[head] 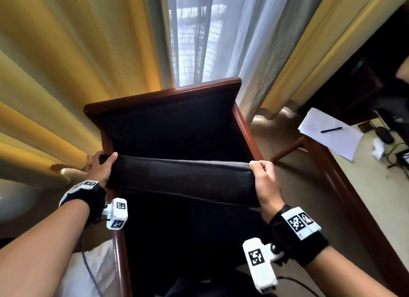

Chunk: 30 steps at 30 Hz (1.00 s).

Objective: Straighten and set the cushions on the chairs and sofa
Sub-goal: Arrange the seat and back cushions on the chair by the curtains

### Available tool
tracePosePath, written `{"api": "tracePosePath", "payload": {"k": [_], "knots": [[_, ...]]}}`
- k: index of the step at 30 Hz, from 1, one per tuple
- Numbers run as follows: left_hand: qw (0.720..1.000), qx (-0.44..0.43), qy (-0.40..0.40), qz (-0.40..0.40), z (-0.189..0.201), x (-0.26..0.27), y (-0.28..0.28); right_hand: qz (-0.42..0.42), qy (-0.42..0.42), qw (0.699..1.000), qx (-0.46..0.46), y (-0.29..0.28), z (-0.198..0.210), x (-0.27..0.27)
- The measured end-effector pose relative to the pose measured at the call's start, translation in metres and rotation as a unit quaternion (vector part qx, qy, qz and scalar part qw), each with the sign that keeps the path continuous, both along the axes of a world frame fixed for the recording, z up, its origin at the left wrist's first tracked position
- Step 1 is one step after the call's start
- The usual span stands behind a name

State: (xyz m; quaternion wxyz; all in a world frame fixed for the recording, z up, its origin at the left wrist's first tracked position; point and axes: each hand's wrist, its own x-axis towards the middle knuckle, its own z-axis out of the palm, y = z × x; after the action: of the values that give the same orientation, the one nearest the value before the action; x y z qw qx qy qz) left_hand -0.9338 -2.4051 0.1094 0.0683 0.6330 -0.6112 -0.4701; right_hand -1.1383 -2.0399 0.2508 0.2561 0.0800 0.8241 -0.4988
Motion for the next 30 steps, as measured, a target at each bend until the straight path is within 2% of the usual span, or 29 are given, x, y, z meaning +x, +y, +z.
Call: {"api": "tracePosePath", "payload": {"k": [3,6,8,9,11,13,16,20,23,26,30], "knots": [[0.997,0.036,0.050,0.044,-0.020,0.002,-0.009,-0.053,-0.047,0.997,-0.010,0.024,-0.024,-0.001],[0.994,0.092,0.033,0.043,-0.019,-0.004,0.003,-0.118,-0.110,0.987,-0.029,0.053,-0.050,-0.002],[0.995,0.092,0.024,0.030,-0.042,-0.006,-0.002,-0.149,-0.124,0.981,-0.019,0.071,-0.066,-0.001],[0.997,0.073,-0.008,0.024,-0.030,-0.012,0.009,-0.163,-0.125,0.978,-0.017,0.079,-0.074,-0.002],[0.998,0.035,-0.033,0.034,-0.030,-0.017,0.014,-0.181,-0.128,0.975,-0.013,0.091,-0.085,-0.005],[0.997,0.011,-0.066,0.036,0.007,-0.024,0.042,-0.191,-0.128,0.973,-0.002,0.096,-0.090,-0.013],[0.990,0.005,-0.131,0.044,0.053,-0.026,0.078,-0.188,-0.117,0.975,0.001,0.092,-0.081,-0.031],[0.983,-0.030,-0.175,0.049,0.088,-0.008,0.093,-0.152,-0.086,0.985,0.006,0.078,-0.071,-0.057],[0.983,-0.042,-0.162,0.078,0.106,-0.003,0.096,-0.118,-0.060,0.991,0.005,0.059,-0.055,-0.082],[0.980,-0.064,-0.124,0.142,0.120,-0.007,0.081,-0.087,-0.023,0.996,-0.031,0.030,-0.029,-0.111],[0.975,-0.105,-0.100,0.170,0.147,-0.017,0.058,-0.043,0.021,0.996,-0.075,-0.013,-0.003,-0.143]]}}
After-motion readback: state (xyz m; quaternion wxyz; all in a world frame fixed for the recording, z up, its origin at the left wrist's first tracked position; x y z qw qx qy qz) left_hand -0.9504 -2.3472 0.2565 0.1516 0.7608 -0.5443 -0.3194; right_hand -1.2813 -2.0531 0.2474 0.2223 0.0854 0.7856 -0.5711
